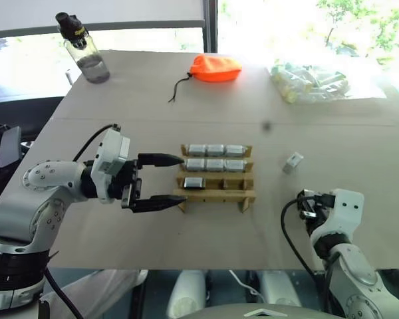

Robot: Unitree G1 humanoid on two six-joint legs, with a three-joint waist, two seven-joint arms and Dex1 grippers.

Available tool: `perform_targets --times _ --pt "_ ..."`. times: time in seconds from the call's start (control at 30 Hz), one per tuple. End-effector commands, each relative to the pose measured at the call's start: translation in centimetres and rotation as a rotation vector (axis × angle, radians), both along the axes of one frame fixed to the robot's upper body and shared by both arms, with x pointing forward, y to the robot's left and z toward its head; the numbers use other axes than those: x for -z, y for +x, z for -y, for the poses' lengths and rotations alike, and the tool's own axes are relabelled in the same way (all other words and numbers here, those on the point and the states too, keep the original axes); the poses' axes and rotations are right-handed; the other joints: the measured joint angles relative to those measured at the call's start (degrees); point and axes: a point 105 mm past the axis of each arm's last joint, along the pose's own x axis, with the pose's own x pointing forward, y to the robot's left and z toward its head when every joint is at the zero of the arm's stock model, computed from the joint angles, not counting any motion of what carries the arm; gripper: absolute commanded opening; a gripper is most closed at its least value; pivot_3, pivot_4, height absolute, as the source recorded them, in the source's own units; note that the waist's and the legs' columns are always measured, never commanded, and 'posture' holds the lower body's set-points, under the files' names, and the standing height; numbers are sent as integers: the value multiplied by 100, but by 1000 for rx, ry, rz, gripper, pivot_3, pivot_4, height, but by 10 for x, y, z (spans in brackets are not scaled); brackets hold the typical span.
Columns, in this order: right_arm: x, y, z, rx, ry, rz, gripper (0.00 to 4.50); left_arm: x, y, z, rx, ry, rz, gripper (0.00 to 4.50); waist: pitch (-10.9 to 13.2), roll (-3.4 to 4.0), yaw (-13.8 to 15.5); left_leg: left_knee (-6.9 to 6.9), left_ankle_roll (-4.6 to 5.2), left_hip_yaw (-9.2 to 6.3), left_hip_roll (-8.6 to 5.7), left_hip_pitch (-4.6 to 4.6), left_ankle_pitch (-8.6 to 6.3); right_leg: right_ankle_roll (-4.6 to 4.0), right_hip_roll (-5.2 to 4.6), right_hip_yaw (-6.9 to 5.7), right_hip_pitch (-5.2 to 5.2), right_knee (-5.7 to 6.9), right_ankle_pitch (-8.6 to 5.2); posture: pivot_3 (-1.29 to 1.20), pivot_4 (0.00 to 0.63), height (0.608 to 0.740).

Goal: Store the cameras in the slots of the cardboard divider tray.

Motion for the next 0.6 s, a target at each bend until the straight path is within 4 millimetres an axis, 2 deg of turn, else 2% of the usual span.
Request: perform_targets --times 0.03,0.1,0.2,0.37,0.47,0.6 --pt "-14 6 17 -50 -135 40 870 -3 -3 0 12 12 25 4468 -1 -2 -1 1 0 2 0 0 0 0 0 -1 0 0 0 0 150 726" --pt "-25 13 19 -116 -171 89 870 -3 -3 2 15 11 25 4468 -1 -2 0 1 1 10 -4 1 -1 -2 -2 -1 -1 -1 -1 0 150 726" --pt "-46 22 17 -314 -184 173 870 -3 -2 4 22 9 29 4468 0 0 4 1 2 9 -4 2 -1 0 1 -2 0 -1 1 0 150 726" --pt "-83 18 -4 -943 -389 265 870 -10 1 6 64 12 49 4468 4 0 9 1 11 6 -6 1 -6 -3 6 -8 1 -3 4 0 150 726" --pt "-91 21 -12 -1186 -445 300 870 -13 1 6 84 33 57 4468 3 -5 -5 0 29 2 -5 3 -15 -2 11 -9 3 -5 3 0 150 726" --pt "-91 34 -24 -1387 -530 340 870 -13 1 0 81 76 63 4468 8 -12 4 -2 23 0 -4 -1 -12 -16 13 -12 2 -8 12 0 150 726"
